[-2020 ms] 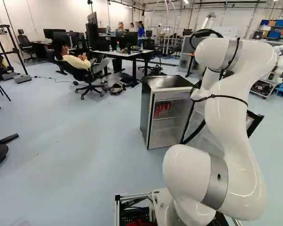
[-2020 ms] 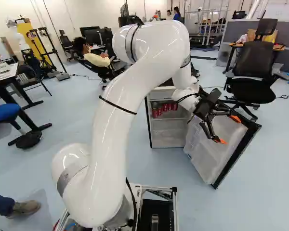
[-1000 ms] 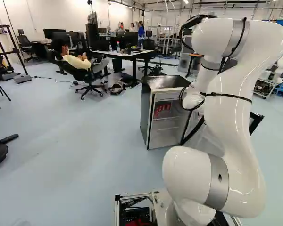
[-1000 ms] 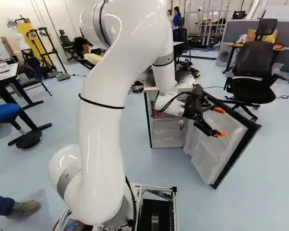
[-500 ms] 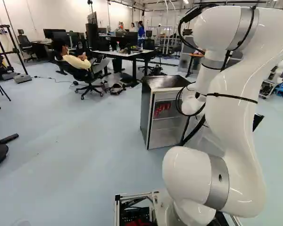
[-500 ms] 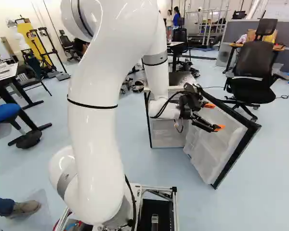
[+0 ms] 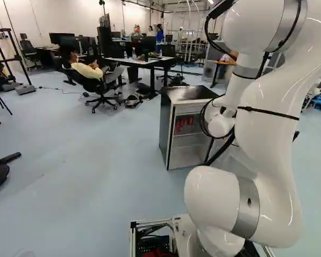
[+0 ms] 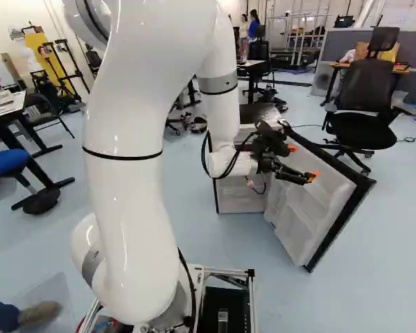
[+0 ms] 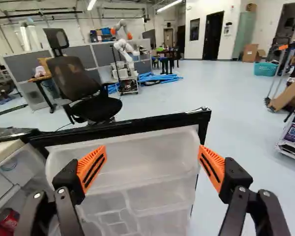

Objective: Grab a drink from the fridge

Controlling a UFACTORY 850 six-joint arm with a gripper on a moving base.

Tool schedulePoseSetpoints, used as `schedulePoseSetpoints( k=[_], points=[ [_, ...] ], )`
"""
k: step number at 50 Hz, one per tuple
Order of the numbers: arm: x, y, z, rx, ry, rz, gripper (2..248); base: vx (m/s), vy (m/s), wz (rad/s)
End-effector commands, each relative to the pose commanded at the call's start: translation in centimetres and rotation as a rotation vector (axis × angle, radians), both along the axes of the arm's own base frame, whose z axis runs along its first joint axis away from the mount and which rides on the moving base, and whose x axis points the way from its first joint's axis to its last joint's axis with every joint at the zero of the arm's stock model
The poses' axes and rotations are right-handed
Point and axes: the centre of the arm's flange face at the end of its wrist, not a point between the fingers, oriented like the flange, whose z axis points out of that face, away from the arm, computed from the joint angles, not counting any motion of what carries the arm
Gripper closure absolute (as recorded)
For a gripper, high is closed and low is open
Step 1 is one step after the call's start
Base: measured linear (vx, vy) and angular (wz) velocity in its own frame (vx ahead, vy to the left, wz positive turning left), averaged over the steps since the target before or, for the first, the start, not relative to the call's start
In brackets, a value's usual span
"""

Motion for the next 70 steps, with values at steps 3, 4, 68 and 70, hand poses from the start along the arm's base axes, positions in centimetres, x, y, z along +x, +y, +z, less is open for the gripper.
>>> schedulePoseSetpoints(
  k=[3,4,68,70],
  points=[
    [0.0,0.4,0.1,-0.003,0.004,0.034,3,0.000,0.000,0.000],
    [0.0,0.5,0.1,-0.004,0.006,0.045,3,0.000,0.000,0.000],
    [4.0,4.8,-5.6,0.003,0.139,0.724,3,0.000,0.000,0.000],
    [4.1,4.9,-5.8,0.004,0.142,0.745,3,0.000,0.000,0.000]
  ],
)
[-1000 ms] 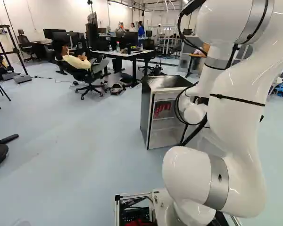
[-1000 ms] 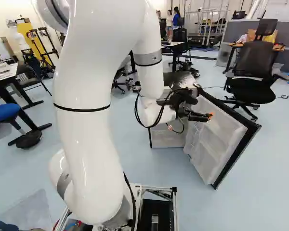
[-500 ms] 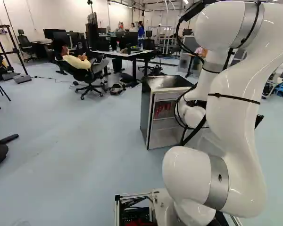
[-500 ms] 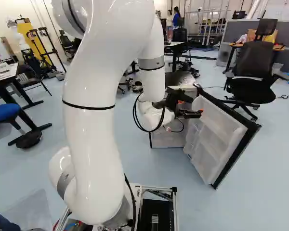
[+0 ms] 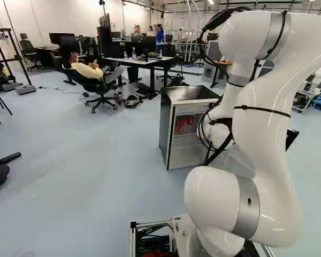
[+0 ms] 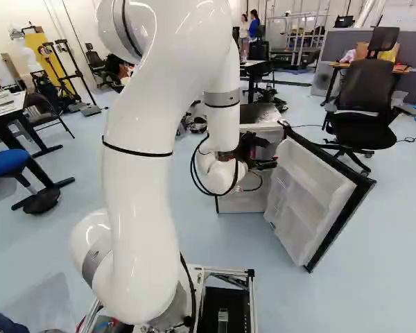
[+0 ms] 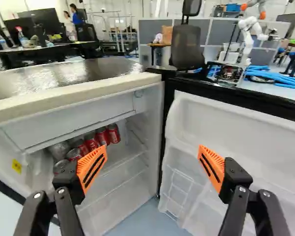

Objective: Grab a drink from the fridge

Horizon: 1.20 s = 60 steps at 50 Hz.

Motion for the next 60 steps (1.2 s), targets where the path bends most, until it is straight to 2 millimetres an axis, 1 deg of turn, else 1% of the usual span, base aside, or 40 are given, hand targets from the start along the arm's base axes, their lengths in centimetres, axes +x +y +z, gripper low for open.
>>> schedulePoseSetpoints(
  k=[44,60],
  points=[
    [3.4,3.0,-5.7,0.041,0.081,0.445,3,0.000,0.000,0.000],
    [4.4,2.7,-7.8,0.052,0.094,0.453,3,0.000,0.000,0.000]
  ],
)
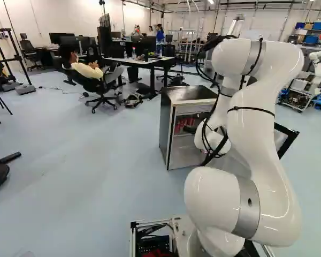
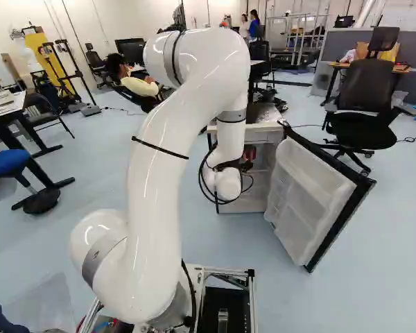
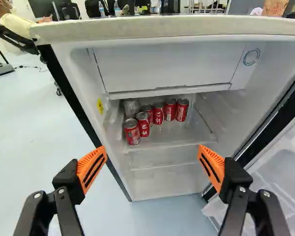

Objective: Grab a drink from the fridge

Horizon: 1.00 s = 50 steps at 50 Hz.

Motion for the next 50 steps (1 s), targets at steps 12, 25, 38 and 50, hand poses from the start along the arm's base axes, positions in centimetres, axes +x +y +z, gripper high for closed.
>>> schedulePoseSetpoints(
  k=[12,25,38,50],
  points=[
    [0.8,-0.5,-1.7,0.005,0.008,0.007,3,0.000,0.000,0.000],
    [1.8,-1.2,-3.6,0.008,0.013,0.013,3,0.000,0.000,0.000],
    [2.6,-2.4,-5.5,0.011,0.014,0.020,3,0.000,0.000,0.000],
    [3.7,-3.5,-7.4,0.011,0.007,0.053,3,0.000,0.000,0.000]
  ],
)
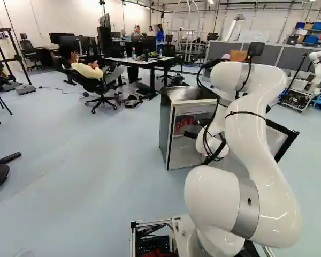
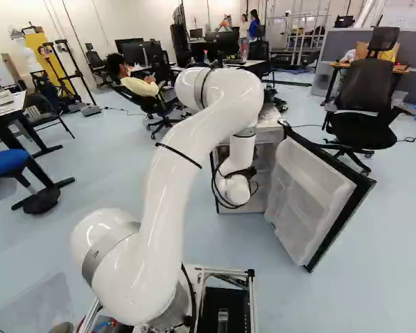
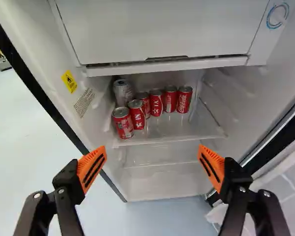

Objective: Grab a drink from the fridge

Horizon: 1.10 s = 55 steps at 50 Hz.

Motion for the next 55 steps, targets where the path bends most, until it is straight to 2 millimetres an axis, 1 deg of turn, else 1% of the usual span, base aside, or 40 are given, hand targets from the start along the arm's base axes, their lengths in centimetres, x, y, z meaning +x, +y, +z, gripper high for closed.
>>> schedulePoseSetpoints(
  k=[36,55],
  points=[
    [3.5,-3.3,-6.2,-0.014,-0.048,0.163,3,0.000,0.000,0.000],
    [5.6,-3.9,-6.8,-0.040,-0.098,0.289,3,0.000,0.000,0.000]
  ],
)
